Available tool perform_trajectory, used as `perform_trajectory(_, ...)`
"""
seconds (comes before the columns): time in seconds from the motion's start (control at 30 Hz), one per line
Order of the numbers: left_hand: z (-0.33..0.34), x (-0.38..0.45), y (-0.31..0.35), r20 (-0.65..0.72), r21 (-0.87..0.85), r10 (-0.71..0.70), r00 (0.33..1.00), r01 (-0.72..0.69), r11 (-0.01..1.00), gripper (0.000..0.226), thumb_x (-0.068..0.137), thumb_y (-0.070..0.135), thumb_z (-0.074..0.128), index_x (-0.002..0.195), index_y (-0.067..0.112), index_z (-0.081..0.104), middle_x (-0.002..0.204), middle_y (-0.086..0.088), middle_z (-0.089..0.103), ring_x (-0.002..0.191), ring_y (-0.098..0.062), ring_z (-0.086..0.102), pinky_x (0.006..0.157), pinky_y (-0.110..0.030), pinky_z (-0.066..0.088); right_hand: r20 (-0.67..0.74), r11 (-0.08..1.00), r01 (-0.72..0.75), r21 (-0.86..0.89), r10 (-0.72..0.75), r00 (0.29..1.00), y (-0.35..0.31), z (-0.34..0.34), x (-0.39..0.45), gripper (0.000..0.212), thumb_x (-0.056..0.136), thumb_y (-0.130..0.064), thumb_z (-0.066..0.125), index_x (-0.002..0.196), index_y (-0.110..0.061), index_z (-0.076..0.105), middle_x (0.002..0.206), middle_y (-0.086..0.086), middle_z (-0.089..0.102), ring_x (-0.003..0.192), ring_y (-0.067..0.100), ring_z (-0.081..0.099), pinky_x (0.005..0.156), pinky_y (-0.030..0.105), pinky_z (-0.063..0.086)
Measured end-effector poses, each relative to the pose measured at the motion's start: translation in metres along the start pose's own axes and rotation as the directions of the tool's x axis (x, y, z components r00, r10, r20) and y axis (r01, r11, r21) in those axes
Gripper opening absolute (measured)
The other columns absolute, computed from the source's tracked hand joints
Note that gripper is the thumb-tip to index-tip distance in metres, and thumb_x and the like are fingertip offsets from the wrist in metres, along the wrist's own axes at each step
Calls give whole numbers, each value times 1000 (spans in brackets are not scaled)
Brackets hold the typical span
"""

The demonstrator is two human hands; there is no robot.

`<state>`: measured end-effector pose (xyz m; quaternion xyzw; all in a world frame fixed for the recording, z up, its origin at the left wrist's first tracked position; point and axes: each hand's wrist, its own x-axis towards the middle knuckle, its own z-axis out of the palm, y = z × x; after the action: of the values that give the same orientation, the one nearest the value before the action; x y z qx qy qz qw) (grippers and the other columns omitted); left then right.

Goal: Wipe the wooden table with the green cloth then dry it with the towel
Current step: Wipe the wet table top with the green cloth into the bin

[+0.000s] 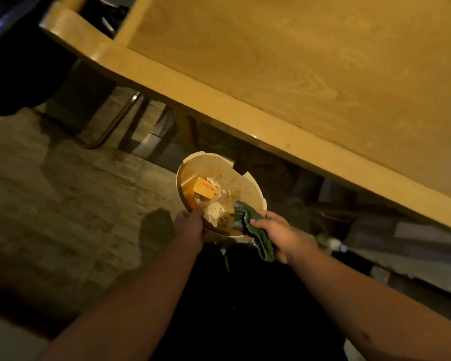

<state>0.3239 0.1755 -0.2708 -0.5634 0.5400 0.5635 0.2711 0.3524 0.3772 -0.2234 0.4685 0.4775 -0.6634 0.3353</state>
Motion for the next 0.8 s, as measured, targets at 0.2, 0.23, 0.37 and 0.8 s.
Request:
perform_trajectory(0.2, 36, 50, -44, 67, 51, 1, 998, -4, 999, 35, 89, 31, 68, 121, 21, 59, 108, -6, 66, 94, -28, 66, 61, -34, 53, -20, 960, -43, 277, 50, 999, 40, -54, 42, 15, 96, -9, 52, 100, -11, 66, 90, 14, 71, 69, 23, 67, 51, 29, 50)
perform_trajectory(0.23, 43, 63, -51, 93, 35, -4, 996, 1, 999, 35, 90, 32, 68, 122, 21, 60, 109, -6, 67, 95, -28, 67, 63, -35, 54, -3, 946, -54, 320, 58, 998, 45, -59, 54, 15, 96, -11, 51, 101, -12, 65, 90, 13, 70, 69, 23, 66, 54, 30, 50)
perform_trajectory(0.37, 70, 114, -79, 136, -26, -20, 990, 24, 999, 38, 90, 28, 68, 126, 20, 60, 116, -9, 67, 103, -29, 66, 74, -38, 60, 89, 907, -87, 412, 54, 995, 59, -70, 101, 28, 98, -11, 46, 123, -11, 59, 109, 18, 68, 81, 27, 66, 57, 30, 50)
perform_trajectory(0.8, 131, 254, -152, 206, -80, -41, 978, 59, 995, 19, 90, 18, 66, 109, 16, 66, 71, -1, 74, 65, -17, 71, 68, -32, 57, -49, 947, -28, 320, 46, 998, 105, -112, 211, 37, 96, -4, 48, 131, -17, 51, 115, 16, 66, 82, 27, 67, 61, 34, 51)
